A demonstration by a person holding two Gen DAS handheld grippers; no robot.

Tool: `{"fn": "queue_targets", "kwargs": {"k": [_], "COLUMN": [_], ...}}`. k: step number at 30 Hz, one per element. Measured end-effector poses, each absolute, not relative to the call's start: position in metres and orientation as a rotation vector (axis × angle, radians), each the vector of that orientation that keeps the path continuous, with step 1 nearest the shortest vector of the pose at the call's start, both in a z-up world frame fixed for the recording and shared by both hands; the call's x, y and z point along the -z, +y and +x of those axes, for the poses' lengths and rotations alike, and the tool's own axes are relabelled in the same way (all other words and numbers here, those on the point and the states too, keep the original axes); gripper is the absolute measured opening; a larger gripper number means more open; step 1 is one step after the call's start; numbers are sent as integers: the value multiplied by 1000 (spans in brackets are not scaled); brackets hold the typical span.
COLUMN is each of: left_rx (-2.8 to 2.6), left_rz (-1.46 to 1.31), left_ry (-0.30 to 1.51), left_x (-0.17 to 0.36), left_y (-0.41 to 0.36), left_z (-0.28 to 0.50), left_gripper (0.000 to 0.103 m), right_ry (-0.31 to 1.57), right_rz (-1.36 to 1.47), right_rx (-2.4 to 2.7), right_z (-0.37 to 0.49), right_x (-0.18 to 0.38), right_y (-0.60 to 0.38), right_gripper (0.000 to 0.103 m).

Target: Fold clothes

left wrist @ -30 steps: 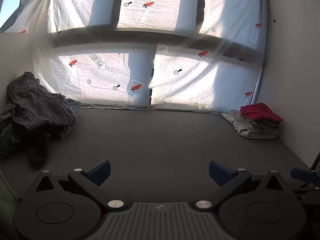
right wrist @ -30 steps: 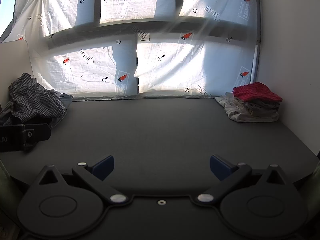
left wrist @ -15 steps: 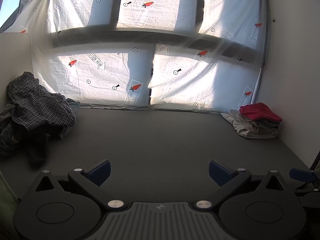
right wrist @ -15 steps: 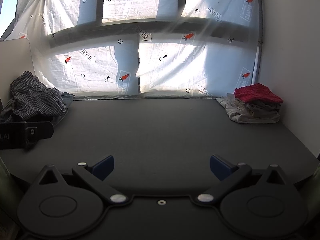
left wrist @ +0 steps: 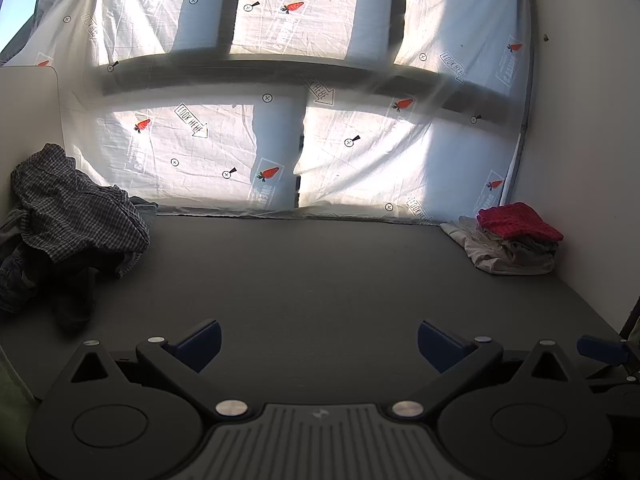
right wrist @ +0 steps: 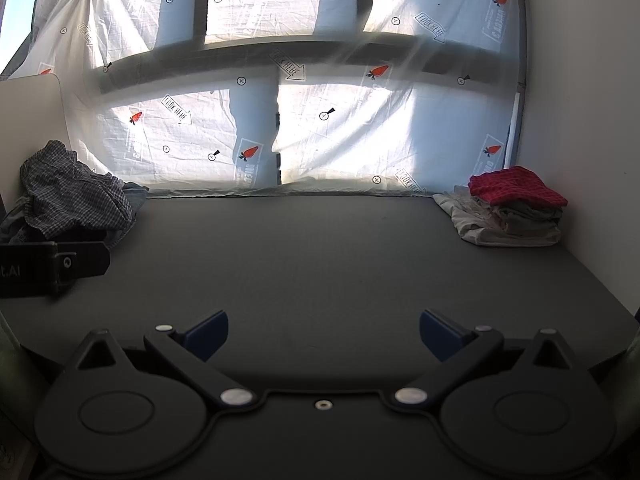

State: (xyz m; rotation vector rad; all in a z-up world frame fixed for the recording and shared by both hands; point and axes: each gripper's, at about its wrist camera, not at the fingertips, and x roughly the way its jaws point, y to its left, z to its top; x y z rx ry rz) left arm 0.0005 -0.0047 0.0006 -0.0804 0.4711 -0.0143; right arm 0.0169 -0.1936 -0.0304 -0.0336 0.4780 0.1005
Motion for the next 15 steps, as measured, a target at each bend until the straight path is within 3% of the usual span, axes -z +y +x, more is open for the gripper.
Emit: {"fn": "queue_targets", "kwargs": {"k": [15], "left_rx": [-9], "left_rz": [-94], "left_ry": [478], "left_x": [0], "left_y": [-4], "left_z": [2], "left_gripper": [103], "right_ry": [482], "right_rz": [-34], "right_rx": [-95], "right_z": [21], "right_x": [31], "right_y": [-192], "right_gripper": [103]}}
